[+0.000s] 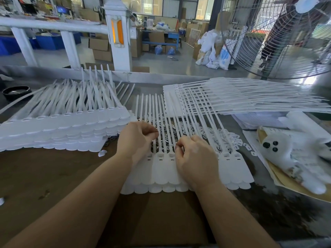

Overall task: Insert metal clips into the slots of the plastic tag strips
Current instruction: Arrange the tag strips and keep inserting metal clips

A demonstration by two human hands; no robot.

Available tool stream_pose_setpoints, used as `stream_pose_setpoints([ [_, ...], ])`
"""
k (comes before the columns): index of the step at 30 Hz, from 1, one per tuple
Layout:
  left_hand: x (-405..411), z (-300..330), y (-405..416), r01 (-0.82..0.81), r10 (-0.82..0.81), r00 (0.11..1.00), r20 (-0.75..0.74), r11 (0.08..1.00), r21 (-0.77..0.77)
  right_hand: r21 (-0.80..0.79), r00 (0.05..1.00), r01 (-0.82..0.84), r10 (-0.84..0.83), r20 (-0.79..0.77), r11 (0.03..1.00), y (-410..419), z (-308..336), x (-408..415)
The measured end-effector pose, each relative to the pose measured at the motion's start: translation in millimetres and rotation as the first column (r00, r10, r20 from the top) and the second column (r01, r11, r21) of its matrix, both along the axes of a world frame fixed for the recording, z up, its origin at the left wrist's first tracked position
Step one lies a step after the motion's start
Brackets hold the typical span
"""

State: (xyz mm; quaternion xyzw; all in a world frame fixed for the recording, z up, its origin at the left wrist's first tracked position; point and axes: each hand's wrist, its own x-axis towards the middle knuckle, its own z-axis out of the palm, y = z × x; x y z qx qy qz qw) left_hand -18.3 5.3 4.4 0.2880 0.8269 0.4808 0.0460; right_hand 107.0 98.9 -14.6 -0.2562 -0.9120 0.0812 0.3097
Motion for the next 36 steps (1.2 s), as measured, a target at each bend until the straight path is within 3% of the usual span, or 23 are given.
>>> stream_pose_setpoints([
  [8, -1.1, 9.5, -27.4, 0.106, -0.119, 0.981, 0.151, 0.990, 0.093, 0.014, 1.000, 0.000, 0.001, -0.021, 1.000, -0.4, 0.6, 0.3],
  [16, -9.5, 20.6, -56.8, 0.226, -0.192, 0.945, 0.263, 0.969, -0.104, 0.022, 0.999, -0.017, 0.017, -0.031, 1.000, 0.2, -0.2, 0.6],
  [24, -13.4, 28.5, -60.8, 0.274, -0.207, 0.941, 0.269, 0.931, -0.241, 0.018, 1.000, -0.007, 0.008, -0.015, 1.000, -0.4, -0.5, 0.7],
  [36, -16.3, 29.2, -56.1, 0.214, -0.094, 0.919, 0.383, 0.934, -0.286, 0.017, 1.000, -0.013, 0.013, 0.001, 1.000, 0.0, -0.6, 0.4],
])
